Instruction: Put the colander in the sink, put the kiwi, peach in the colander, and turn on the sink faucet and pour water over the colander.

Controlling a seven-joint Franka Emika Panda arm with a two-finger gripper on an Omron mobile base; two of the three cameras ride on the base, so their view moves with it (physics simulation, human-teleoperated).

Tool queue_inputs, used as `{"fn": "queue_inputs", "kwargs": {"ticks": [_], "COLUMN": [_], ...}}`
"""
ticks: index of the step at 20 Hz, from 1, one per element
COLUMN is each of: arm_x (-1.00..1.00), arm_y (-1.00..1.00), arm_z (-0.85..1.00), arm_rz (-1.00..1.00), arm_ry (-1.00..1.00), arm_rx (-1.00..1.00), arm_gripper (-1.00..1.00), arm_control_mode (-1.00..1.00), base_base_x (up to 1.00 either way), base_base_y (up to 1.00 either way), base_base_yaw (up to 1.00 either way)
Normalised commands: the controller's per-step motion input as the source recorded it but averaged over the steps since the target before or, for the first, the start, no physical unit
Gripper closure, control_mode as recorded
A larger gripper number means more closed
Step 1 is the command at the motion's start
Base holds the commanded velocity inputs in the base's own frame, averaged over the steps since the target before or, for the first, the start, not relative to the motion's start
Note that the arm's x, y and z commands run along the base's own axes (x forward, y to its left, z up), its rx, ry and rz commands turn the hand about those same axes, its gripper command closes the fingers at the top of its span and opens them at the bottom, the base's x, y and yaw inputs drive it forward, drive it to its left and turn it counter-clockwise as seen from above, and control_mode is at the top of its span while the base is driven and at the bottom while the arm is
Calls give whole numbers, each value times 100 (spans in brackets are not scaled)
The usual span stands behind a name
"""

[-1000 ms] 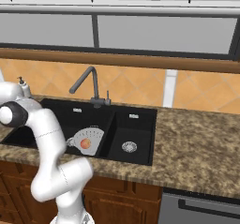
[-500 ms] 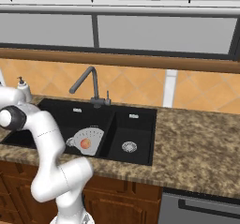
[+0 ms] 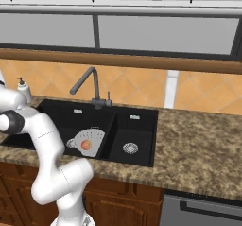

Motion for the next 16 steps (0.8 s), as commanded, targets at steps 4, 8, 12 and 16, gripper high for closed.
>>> {"fn": "queue_inputs", "kwargs": {"ticks": [4, 8, 12, 16], "arm_x": [21, 21, 19, 6], "arm_y": [11, 32, 40, 38], "arm_z": [83, 81, 77, 78], "arm_rz": [-3, 0, 0, 0], "arm_ry": [-32, -34, -34, -30], "arm_rx": [-22, -24, -25, -23], "arm_gripper": [-100, -100, -100, -100], "arm_control_mode": [-100, -100, -100, -100], "base_base_x": [0, 0, 0, 0], "base_base_y": [0, 0, 0, 0], "base_base_yaw": [0, 0, 0, 0]}}
